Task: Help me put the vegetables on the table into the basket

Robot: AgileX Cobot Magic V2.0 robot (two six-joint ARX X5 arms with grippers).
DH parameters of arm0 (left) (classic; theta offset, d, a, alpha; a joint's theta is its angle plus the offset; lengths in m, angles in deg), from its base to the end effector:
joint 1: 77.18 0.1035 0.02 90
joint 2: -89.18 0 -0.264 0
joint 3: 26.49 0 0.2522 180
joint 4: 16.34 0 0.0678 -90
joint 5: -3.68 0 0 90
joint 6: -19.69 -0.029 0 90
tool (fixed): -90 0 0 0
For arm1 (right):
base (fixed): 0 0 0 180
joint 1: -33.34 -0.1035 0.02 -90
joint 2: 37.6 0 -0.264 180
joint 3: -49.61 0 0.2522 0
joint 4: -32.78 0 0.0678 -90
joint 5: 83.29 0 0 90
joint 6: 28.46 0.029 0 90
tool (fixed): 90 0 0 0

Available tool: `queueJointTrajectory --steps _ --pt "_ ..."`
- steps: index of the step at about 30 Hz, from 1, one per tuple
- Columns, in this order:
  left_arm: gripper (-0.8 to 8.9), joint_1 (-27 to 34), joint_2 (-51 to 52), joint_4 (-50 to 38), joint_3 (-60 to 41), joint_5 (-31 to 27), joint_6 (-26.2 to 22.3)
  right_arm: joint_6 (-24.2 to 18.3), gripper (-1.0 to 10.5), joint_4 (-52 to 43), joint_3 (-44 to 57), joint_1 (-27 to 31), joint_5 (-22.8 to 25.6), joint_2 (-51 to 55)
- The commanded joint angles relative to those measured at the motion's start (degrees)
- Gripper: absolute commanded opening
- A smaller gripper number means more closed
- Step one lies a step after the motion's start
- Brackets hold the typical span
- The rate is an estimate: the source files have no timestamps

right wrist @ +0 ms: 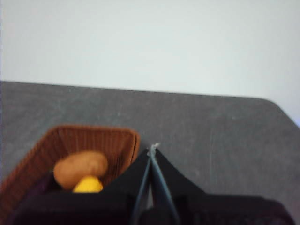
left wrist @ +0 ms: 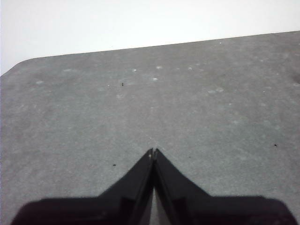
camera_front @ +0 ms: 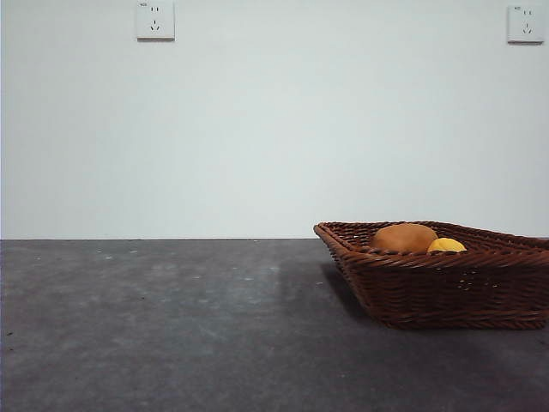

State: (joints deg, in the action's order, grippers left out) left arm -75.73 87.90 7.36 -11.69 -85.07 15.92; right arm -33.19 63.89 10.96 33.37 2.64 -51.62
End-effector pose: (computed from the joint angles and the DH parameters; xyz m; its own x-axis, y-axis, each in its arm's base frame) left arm 0.0965 0.0018 0.1513 0.9843 0.0031 -0.1767 0.0078 0.9981 0.0609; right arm 0.0892 0.0020 0.2616 0.9911 0.0705 -0.1126 -0.0791 0.9941 -0.0740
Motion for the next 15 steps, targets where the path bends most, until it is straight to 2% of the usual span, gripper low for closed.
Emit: queueJointTrajectory --steps 1,8,15 --pt "-0.04 0.1 0.0 -0.4 -0.6 0.3 0.6 0.6 0.0 -1.1 5.4 0.0 0.0 3.4" --pt "-0.03 0.1 0.0 -0.4 -0.6 0.3 0.6 2.3 0.0 -1.0 15.0 0.0 0.0 10.3" --pt "-0.04 0.2 0.0 -0.4 -0.6 0.3 0.6 3.8 0.0 -0.8 20.3 0.0 0.0 13.6"
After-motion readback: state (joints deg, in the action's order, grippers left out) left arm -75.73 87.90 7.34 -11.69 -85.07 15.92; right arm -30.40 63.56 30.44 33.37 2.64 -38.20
